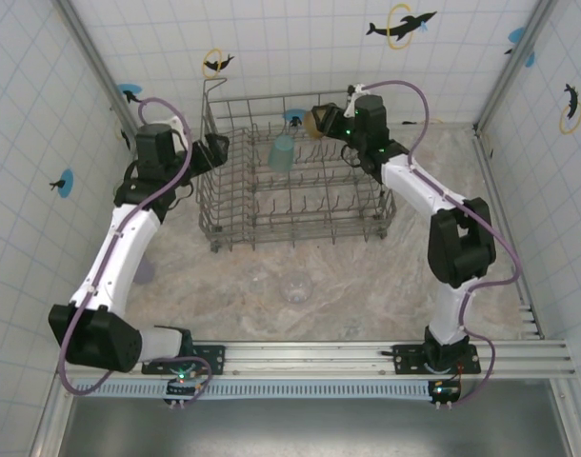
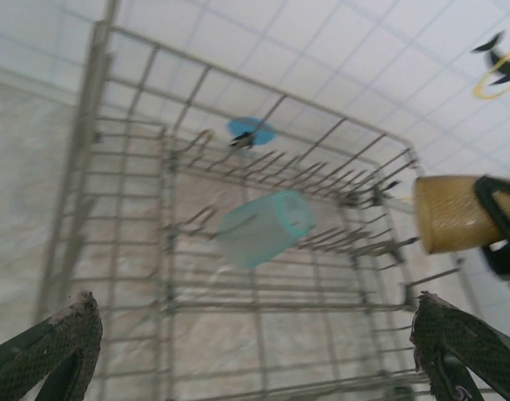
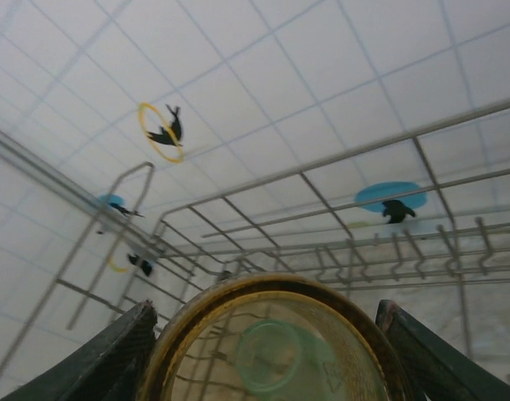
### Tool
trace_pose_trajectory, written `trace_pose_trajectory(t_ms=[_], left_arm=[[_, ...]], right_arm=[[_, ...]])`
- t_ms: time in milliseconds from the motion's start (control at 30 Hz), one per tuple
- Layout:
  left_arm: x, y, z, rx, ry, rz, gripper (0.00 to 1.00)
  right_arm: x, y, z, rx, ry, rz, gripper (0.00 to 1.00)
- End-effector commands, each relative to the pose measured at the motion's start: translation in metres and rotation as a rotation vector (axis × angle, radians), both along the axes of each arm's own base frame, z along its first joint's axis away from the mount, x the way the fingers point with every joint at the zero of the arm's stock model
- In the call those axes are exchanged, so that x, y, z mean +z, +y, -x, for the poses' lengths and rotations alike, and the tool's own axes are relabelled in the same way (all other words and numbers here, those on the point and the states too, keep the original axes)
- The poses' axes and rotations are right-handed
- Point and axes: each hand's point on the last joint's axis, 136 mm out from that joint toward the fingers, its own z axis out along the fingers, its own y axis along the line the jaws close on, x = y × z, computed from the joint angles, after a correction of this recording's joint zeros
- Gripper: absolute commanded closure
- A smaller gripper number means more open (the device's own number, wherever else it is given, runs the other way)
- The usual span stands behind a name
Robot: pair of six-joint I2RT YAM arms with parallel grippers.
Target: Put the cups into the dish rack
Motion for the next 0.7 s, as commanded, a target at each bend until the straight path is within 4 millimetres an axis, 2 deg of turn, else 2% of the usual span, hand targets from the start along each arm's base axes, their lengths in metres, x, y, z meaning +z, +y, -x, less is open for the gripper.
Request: trace_pose_trajectory(t_ms=[0, 233, 367, 667], left_arm=[[-0.023, 0.029, 0.013, 0.096, 0.026, -0.151, 0.03], [-0.039, 0.046, 0.031, 0.151, 0.038, -0.214, 0.03], [-0.052, 0.067, 0.041, 0.244, 0.040, -0.268, 0.02], [-0.083, 0.094, 0.059, 0.355, 0.018, -0.355, 0.02]], right_arm=[[-0.033, -0.008, -0.010, -0.051, 0.030, 0.177, 0.57], [-0.056, -0.007, -0.026, -0.071, -0.015, 0.327, 0.56], [-0.058, -0.005, -0.035, -0.078, -0.023, 0.375, 0.56], [-0.065, 0.000, -0.047, -0.102, -0.047, 0.445, 0.55]])
